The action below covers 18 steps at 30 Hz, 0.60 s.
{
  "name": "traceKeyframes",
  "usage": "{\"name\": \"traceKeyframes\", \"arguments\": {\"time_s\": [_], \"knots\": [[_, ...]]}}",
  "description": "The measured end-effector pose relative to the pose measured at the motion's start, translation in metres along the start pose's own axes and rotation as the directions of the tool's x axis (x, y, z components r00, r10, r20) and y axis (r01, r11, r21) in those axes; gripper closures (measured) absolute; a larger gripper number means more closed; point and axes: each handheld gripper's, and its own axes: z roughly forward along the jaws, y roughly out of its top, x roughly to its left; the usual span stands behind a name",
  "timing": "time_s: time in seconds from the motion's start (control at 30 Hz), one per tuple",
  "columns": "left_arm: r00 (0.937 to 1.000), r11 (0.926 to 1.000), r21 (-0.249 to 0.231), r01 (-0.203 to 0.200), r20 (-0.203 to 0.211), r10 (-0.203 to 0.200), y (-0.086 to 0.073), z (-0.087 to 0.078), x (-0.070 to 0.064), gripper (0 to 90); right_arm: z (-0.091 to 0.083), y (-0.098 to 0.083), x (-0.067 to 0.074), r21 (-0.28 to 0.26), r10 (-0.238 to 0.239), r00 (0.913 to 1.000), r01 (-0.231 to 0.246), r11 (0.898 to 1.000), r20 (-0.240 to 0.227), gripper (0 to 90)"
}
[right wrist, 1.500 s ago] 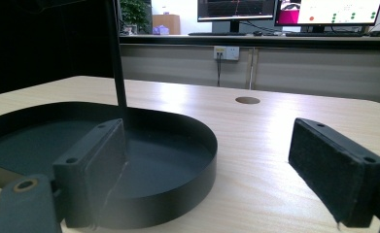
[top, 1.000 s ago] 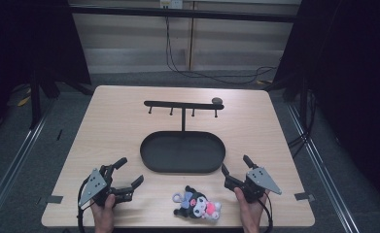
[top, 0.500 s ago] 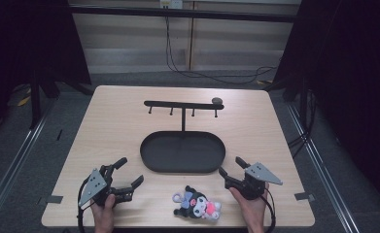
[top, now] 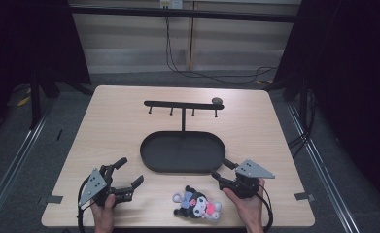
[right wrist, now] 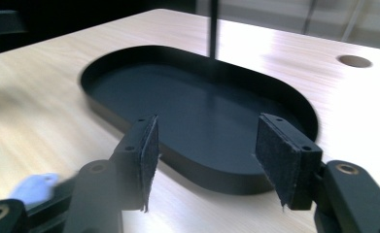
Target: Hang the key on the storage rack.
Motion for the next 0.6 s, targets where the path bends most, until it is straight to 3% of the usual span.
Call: {"name": "traceKeyframes", "arguments": {"time_s": [0.07, 0.23, 0.3, 0.33, 0.4, 0.47, 0.5, 0.6], "knots": [[1.0000, 1.0000, 0.000, 0.001, 0.000, -0.001, 0.000, 0.000, 0.000, 15.5, 0.001, 0.004, 0.005, 0.012, -0.026, 0.9990, 0.026, 1.000, -0.037, 49.4], [1.0000, 1.0000, -0.001, 0.000, 0.001, 0.000, 0.000, 0.000, 0.000, 15.5, 0.007, 0.012, 0.015, 0.054, -0.031, 0.9958, 0.036, 0.998, -0.086, 49.4], [1.0000, 1.0000, -0.001, 0.001, 0.001, -0.001, 0.000, 0.000, 0.000, 15.5, 0.008, 0.015, 0.017, 0.078, -0.031, 0.9931, 0.040, 0.996, -0.113, 50.4], [1.0000, 1.0000, 0.000, 0.001, 0.001, -0.001, 0.000, 0.000, 0.000, 15.5, 0.009, 0.020, 0.019, 0.096, -0.018, 0.9881, 0.033, 0.995, -0.152, 50.1], [1.0000, 1.0000, -0.001, 0.000, 0.001, 0.000, 0.000, 0.000, 0.000, 15.6, 0.010, 0.022, 0.019, 0.106, -0.016, 0.9862, 0.034, 0.994, -0.165, 50.1], [1.0000, 1.0000, 0.000, 0.001, 0.000, -0.001, 0.000, 0.000, 0.000, 15.5, 0.014, 0.030, 0.020, 0.165, -0.008, 0.9802, 0.042, 0.985, -0.198, 50.2], [1.0000, 1.0000, 0.000, 0.001, 0.000, -0.001, 0.000, 0.000, 0.000, 15.5, 0.014, 0.030, 0.020, 0.165, -0.008, 0.9802, 0.042, 0.985, -0.198, 50.2], [1.0000, 1.0000, -0.001, 0.001, 0.002, -0.001, 0.000, 0.000, 0.000, 15.6, 0.019, 0.040, 0.024, 0.227, -0.016, 0.9721, 0.070, 0.971, -0.234, 50.3]]}}
